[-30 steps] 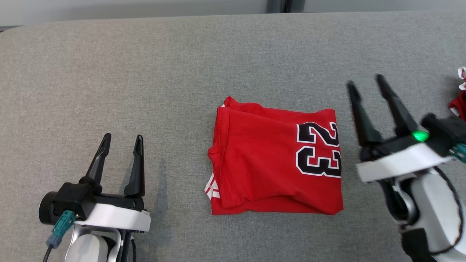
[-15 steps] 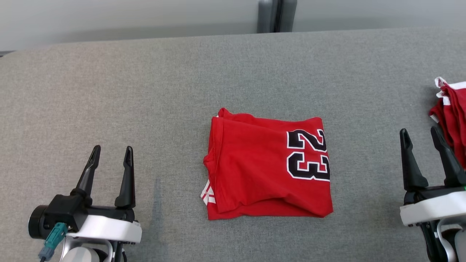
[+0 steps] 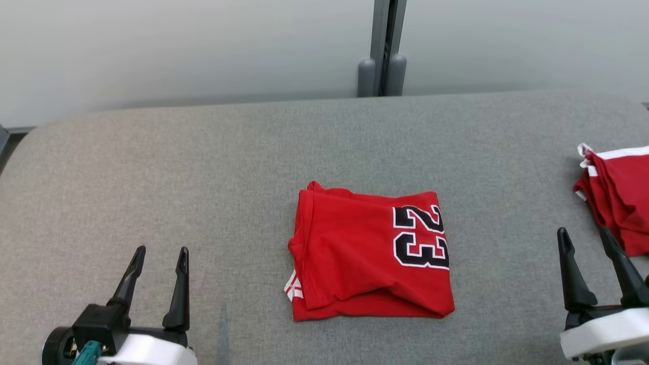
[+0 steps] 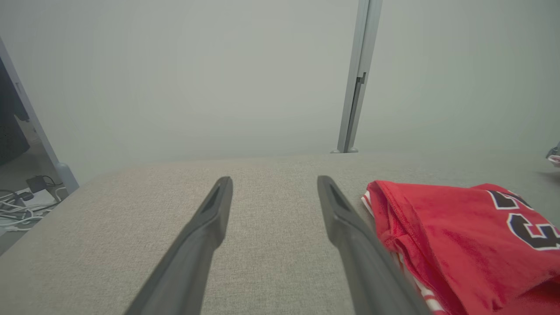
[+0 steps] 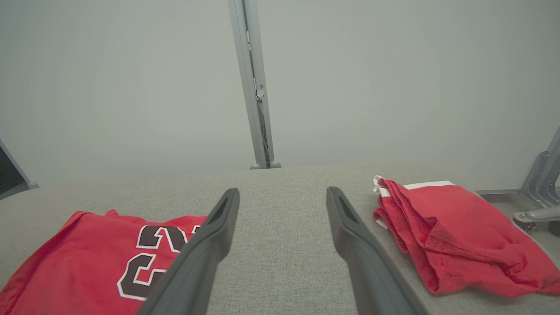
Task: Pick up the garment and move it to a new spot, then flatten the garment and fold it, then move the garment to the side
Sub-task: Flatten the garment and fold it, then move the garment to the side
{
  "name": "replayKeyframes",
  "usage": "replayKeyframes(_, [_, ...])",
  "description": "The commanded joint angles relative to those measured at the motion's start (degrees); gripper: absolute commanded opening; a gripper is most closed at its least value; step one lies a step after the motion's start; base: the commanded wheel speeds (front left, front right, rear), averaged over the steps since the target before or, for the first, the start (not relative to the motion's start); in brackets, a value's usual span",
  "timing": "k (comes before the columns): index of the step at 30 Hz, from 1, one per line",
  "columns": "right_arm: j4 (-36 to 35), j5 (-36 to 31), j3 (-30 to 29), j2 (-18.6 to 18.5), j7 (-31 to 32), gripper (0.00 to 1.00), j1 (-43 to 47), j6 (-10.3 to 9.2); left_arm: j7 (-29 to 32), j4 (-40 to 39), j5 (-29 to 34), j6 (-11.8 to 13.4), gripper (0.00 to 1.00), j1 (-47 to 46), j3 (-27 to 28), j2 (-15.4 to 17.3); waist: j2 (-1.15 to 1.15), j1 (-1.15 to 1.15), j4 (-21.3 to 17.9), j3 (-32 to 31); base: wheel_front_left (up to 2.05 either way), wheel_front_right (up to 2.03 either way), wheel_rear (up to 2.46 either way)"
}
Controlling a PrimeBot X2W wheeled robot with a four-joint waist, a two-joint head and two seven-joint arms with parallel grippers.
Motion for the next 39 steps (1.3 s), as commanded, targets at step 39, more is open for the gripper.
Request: replayKeyframes(39, [-5.0, -1.0, -0.4, 0.5, 3.6, 1.0, 4.8, 0.01, 1.9, 1.1, -1.6, 1.7, 1.0, 1.7, -1.1, 1.7, 0.0, 0.0, 0.0, -4.7, 0.0, 0.0, 0.0])
